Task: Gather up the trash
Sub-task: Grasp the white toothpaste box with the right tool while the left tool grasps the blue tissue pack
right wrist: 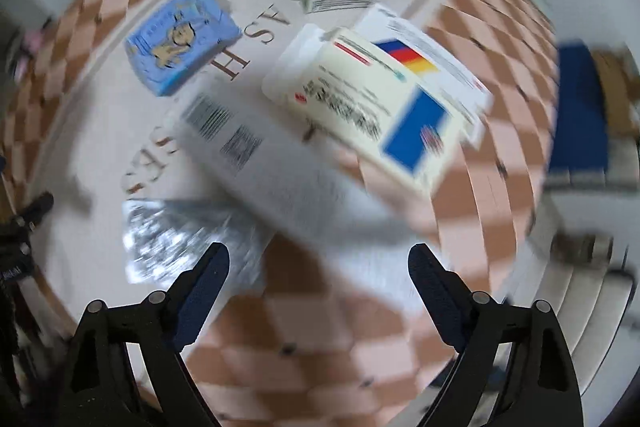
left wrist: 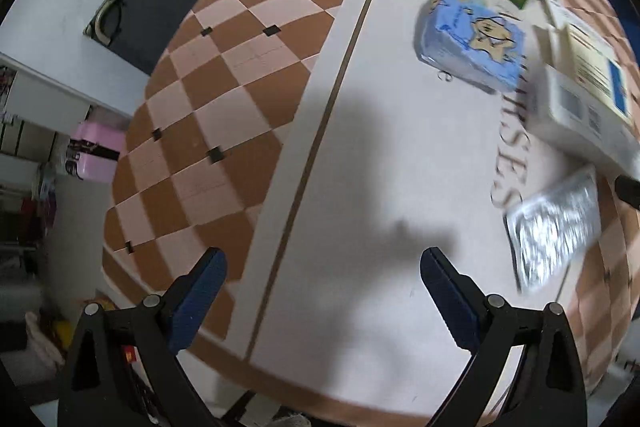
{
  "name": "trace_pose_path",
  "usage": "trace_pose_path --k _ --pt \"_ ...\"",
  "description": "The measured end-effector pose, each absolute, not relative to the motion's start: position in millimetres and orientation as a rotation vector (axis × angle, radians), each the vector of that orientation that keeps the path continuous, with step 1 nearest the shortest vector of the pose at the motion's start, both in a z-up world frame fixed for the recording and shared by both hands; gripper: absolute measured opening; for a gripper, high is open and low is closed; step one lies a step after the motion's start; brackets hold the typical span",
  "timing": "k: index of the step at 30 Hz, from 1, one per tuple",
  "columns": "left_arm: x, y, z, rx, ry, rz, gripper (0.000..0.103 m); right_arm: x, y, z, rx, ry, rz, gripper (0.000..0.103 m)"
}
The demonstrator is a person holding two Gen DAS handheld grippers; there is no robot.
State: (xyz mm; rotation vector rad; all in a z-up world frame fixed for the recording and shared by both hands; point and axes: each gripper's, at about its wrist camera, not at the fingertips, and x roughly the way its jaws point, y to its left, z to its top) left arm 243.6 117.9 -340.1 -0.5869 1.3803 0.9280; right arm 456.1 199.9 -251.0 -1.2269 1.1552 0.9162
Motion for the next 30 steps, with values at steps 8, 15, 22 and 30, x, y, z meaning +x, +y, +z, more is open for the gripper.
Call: trace_pose_path --k 8,15,22,30 --pt "260 140 -345 -0.609 1.432 0.966 0.099 461 226 -294 -1.405 1.163 1.04 0.074" --pt "299 155 -326 -0.551 1.404 0.911 0.099 488 180 -276 -1.15 1.351 0.999 0.059" --pt "355 162 -323 -0.495 1.388 0.777 0.099 535 77 -255 -0.661 1.543 0.726 0.058" --pt "406 163 -354 -0.397 1.487 0.659 0.099 579 33 -263 -0.402 1.536 0.464 0.059"
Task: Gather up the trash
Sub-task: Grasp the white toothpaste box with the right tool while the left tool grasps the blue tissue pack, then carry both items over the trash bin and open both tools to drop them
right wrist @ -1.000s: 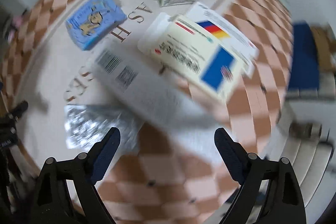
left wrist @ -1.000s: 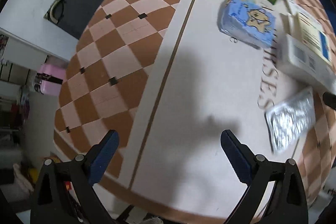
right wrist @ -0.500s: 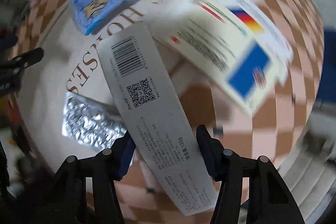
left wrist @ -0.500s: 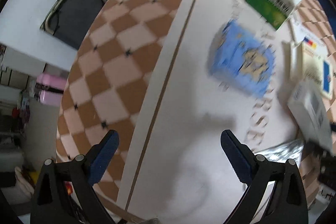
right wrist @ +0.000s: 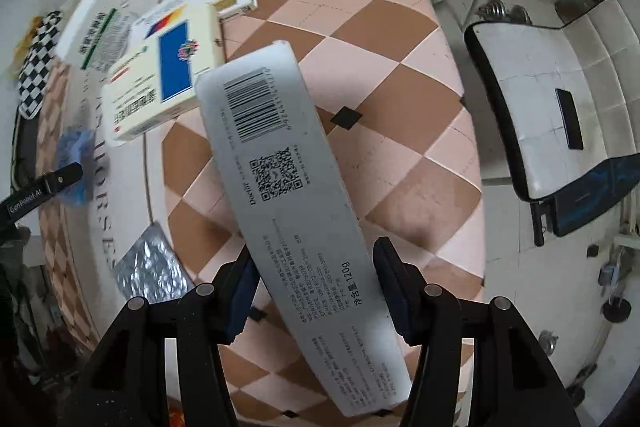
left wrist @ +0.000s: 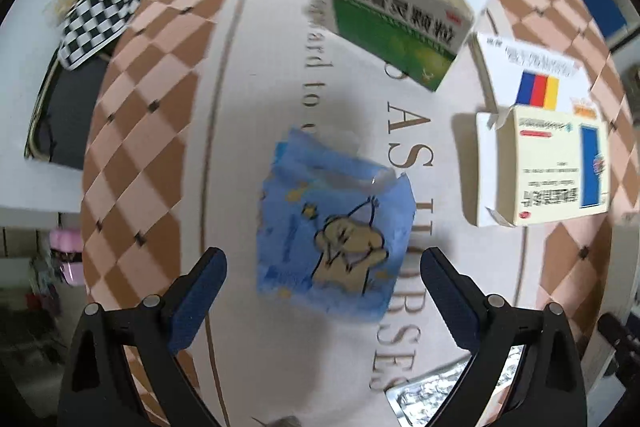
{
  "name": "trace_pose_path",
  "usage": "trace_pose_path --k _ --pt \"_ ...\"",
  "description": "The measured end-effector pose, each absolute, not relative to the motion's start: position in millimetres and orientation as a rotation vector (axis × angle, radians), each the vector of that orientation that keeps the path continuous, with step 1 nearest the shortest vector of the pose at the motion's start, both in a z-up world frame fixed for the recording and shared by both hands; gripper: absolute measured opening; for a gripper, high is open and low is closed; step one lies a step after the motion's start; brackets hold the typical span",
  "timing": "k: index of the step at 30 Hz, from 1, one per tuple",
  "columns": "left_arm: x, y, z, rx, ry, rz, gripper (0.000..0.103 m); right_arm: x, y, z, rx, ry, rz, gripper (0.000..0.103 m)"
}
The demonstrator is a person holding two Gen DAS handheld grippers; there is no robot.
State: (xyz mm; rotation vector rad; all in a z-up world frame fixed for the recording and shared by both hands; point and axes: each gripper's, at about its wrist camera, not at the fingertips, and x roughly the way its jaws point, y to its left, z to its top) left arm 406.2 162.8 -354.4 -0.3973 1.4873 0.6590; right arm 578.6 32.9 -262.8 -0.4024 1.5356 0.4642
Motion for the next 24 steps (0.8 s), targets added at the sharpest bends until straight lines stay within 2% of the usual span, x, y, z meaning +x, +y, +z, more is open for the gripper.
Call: trace_pose_path --k 6,7,8,9,16,24 --pt "408 177 -370 -0.448 1.499 0.631 0.097 580 62 -278 -0.528 1.512 0.487 0.059" --pt "407 180 -369 -0.459 1.485 0.637 0.092 576 71 -281 -0.534 1.511 0.488 0.059" --pt "406 182 -367 -0.46 1.473 0.64 0.075 574 74 -285 -0.54 1.513 0.488 0.059" --pt "403 187 -365 -0.465 1.467 0.641 0.071 572 79 -284 -0.542 1.51 0.49 0.055" --pt "384 179 -339 -0.462 1.404 0.655 0.071 547 75 -272 -0.544 1.457 0.553 0.053" --pt "334 136 -287 -0.469 1.297 0.66 0.071 490 69 -228 -0.497 1.387 0.633 0.052"
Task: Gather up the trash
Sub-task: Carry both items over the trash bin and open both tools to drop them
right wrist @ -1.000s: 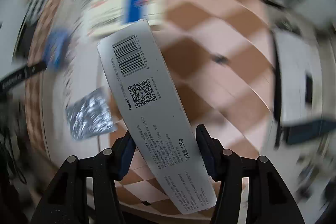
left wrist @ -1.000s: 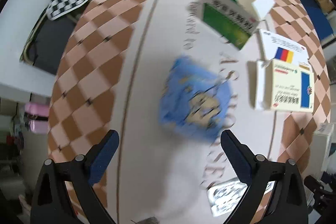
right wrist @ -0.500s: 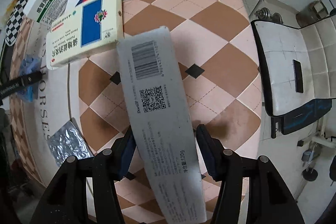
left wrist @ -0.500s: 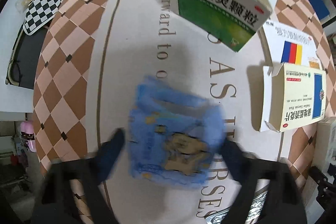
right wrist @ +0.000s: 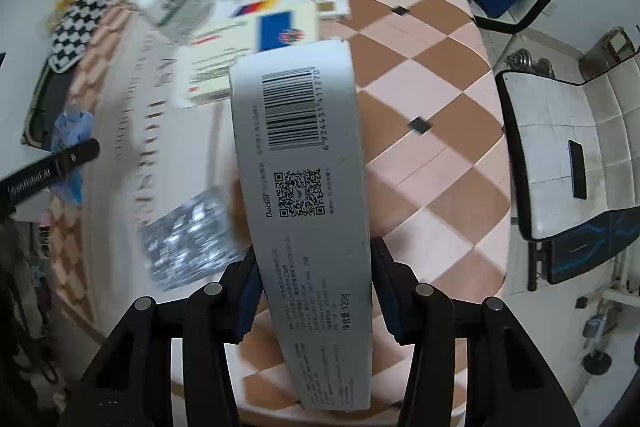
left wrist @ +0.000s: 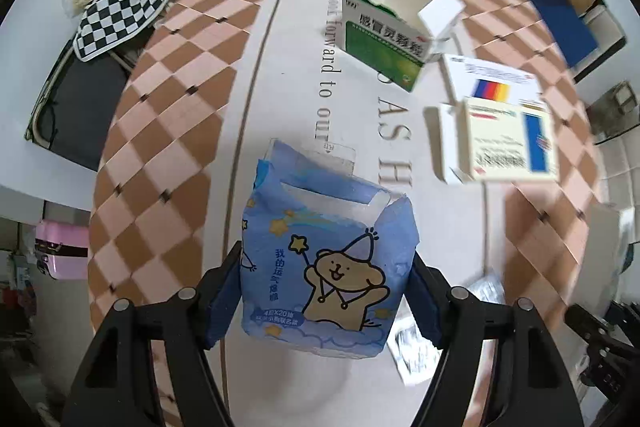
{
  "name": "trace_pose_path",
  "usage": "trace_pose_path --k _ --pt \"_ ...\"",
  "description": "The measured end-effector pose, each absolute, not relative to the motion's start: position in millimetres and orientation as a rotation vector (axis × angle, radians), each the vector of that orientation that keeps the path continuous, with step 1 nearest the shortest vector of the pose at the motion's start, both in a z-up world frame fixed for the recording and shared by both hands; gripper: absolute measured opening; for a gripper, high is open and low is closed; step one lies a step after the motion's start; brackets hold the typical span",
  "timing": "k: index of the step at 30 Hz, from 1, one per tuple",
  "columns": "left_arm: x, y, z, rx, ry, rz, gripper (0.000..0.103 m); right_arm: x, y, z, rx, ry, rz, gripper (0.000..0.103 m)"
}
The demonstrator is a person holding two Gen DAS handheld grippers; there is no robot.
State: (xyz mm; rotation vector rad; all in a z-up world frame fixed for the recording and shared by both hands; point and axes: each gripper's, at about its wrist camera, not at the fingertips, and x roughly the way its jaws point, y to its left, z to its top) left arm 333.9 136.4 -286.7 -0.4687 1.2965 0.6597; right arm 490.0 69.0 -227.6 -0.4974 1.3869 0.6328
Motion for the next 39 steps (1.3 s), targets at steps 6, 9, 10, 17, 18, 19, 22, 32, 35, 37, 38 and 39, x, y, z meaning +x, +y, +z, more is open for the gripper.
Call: trace_pose_path --k 6,9,10,17,18,19,22,32,35,37,38,39 --pt "265 99 -243 -0.459 1.197 0.623 0.071 415 59 -191 -0.417 1.336 0.678 0.052" --pt "221 79 -225 -0.448 1.157 0.585 0.071 369 50 -176 -0.373 1.311 0.679 0.052" --pt "203 71 -221 -0.443 1.149 0.564 0.071 355 46 -172 -0.359 1.306 0.677 0.052" --pt "110 28 -226 -0.443 1.177 0.452 0.071 242 -4 -165 -0.277 1.328 0.641 0.051" --pt "98 22 -231 -0.454 1.189 0.437 0.071 226 -12 -168 -0.276 1.344 0.637 0.051" --pt "91 19 -235 -0.462 1.199 0.428 0.071 207 -23 -174 -0.274 1.365 0.633 0.051" --pt "58 1 -261 -0.51 1.252 0.397 0.071 169 -49 -195 -0.281 1.426 0.62 0.051" --pt "19 -28 -429 -0.733 1.459 0.359 0.071 124 -118 -362 -0.22 1.707 0.496 0.051" --pt "29 -24 -499 -0.821 1.489 0.333 0.071 134 -130 -441 -0.171 1.784 0.454 0.051" --pt "39 -19 -550 -0.887 1.504 0.318 0.071 144 -132 -482 -0.154 1.813 0.446 0.051" --pt "45 -16 -578 -0.921 1.518 0.311 0.071 150 -132 -512 -0.154 1.828 0.433 0.051" --pt "48 -15 -598 -0.942 1.524 0.304 0.071 155 -130 -532 -0.156 1.842 0.433 0.051"
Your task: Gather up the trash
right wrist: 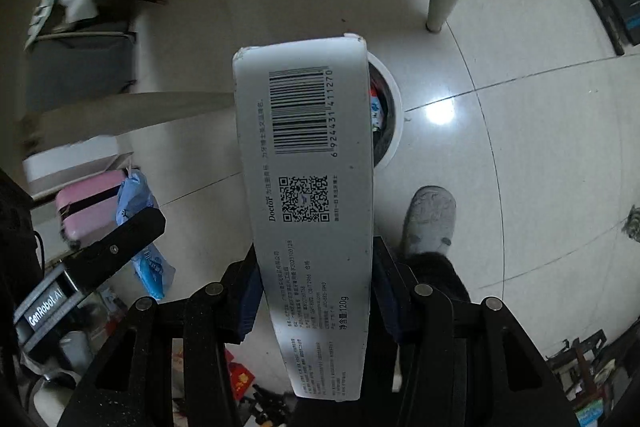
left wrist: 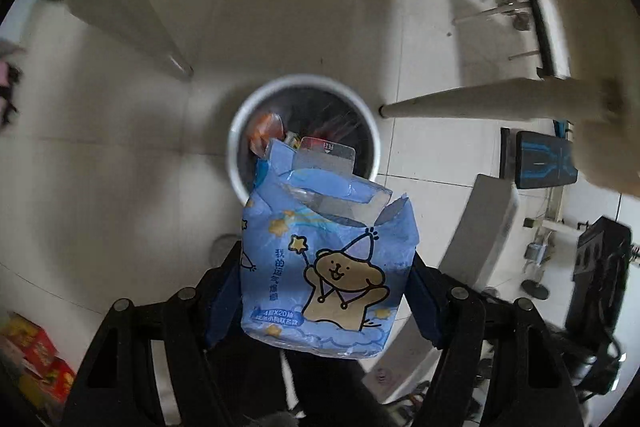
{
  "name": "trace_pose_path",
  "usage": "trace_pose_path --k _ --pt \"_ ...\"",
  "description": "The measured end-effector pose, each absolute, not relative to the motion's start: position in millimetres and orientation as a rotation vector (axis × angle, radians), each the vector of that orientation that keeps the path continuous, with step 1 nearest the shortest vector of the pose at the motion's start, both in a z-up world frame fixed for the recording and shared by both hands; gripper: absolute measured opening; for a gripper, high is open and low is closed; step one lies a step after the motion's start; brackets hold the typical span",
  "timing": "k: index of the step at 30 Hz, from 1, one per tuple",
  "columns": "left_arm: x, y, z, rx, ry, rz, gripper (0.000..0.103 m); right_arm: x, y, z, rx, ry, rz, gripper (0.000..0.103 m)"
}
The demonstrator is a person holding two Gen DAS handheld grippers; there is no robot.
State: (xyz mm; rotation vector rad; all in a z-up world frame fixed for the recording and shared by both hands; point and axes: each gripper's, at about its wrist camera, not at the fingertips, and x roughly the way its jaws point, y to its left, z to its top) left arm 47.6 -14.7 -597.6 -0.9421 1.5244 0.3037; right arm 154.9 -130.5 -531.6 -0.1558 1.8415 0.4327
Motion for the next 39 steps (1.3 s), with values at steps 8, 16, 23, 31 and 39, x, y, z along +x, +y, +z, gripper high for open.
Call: trace_pose_path --k 8,16,23,31,39 --pt "77 -3 -719 -1.013 1.557 0.294 0.088 189 -106 -690 -0.213 1.93 0.455 0.053" --pt "57 2 -701 -0.809 1.554 0.431 0.099 197 -93 -714 -0.282 1.833 0.464 0.09" --pt "44 -19 -652 -0.622 1.549 0.499 0.099 191 -95 -670 -0.388 1.725 0.442 0.102" --pt "32 -33 -594 -0.573 1.53 0.509 0.099 176 -110 -584 -0.473 1.623 0.433 0.102" --pt "17 -44 -521 -0.585 1.497 0.497 0.099 157 -117 -481 -0.48 1.571 0.445 0.102"
